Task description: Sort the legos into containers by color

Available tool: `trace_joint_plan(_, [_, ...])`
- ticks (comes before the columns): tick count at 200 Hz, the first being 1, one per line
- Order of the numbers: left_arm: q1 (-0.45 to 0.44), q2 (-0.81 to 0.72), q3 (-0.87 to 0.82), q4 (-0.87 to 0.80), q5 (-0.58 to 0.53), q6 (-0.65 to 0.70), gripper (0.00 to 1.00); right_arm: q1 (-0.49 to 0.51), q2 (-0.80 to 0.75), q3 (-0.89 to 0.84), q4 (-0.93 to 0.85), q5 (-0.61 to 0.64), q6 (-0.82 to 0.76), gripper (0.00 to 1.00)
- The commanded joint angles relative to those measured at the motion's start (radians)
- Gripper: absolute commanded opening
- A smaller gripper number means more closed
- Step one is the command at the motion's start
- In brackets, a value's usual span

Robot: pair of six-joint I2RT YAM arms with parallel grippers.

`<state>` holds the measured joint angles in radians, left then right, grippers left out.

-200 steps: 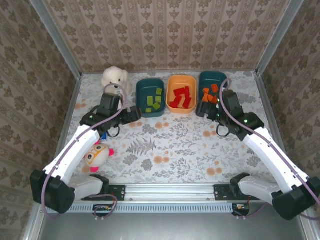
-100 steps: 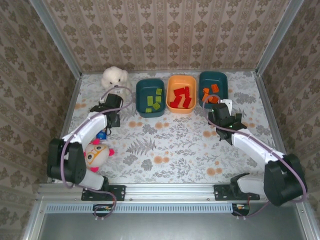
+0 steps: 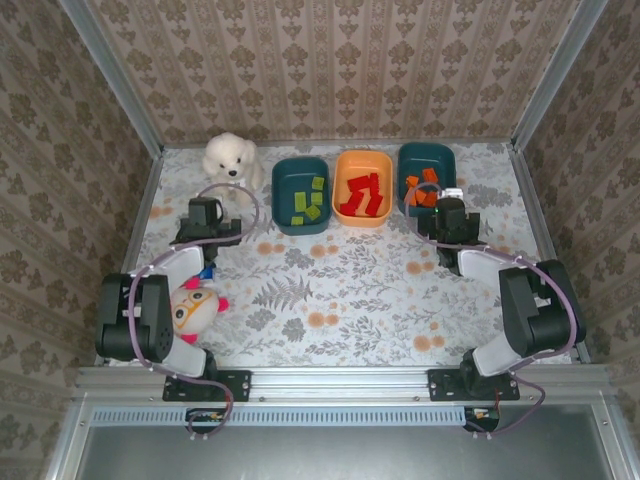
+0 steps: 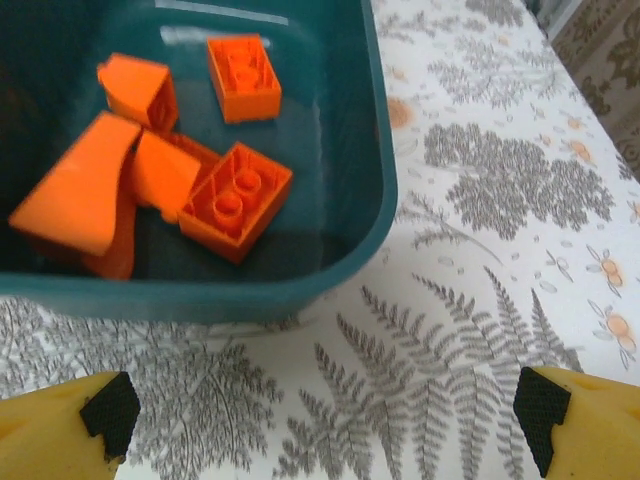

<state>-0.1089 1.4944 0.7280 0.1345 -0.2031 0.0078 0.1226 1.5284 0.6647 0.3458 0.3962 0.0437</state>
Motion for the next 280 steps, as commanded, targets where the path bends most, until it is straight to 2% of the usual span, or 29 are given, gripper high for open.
trace_joint_plan(1, [0.042, 0.032, -0.065, 0.255, 0.11, 0.074, 1.0, -0.03, -0.005, -0.104, 0.244, -0.1, -0.022, 1.0])
trace_joint_plan(17, [0.059, 0.041, -0.149, 0.418, 0.117, 0.067, 1.0, -0.039, -0.031, -0.171, 0.332, -0.13, -0.019, 1.0])
trace_joint_plan(40, [0.058, 0.033, -0.153, 0.413, 0.119, 0.061, 1.0, -0.057, -0.029, -0.278, 0.511, -0.154, -0.001, 1.0])
trace_joint_plan(51, [0.061, 0.035, -0.151, 0.409, 0.124, 0.057, 1.0, -0.058, 0.033, -0.331, 0.71, -0.163, -0.016, 1.0])
trace_joint_plan(63, [0.071, 0.032, -0.152, 0.408, 0.141, 0.051, 1.0, -0.06, -0.011, -0.31, 0.588, -0.16, -0.001, 1.0])
trace_joint_plan(88, [0.074, 0.021, -0.18, 0.44, 0.133, 0.048, 1.0, -0.063, 0.005, -0.282, 0.566, -0.154, 0.0, 1.0])
trace_joint_plan(111, [0.068, 0.0, -0.309, 0.647, 0.035, 0.011, 1.0, -0.062, 0.005, -0.284, 0.564, -0.154, 0.001, 1.0])
trace_joint_plan(126, [0.063, 0.064, -0.396, 0.899, 0.023, 0.034, 1.0, -0.063, 0.006, -0.283, 0.563, -0.154, 0.001, 1.0])
trace_joint_plan(154, [0.069, 0.037, -0.339, 0.741, 0.01, -0.001, 1.0, -0.062, 0.005, -0.283, 0.563, -0.155, 0.001, 1.0])
trace_joint_plan(280, [0.068, 0.043, -0.342, 0.761, 0.007, 0.005, 1.0, -0.075, 0.003, -0.275, 0.548, -0.184, 0.007, 1.0])
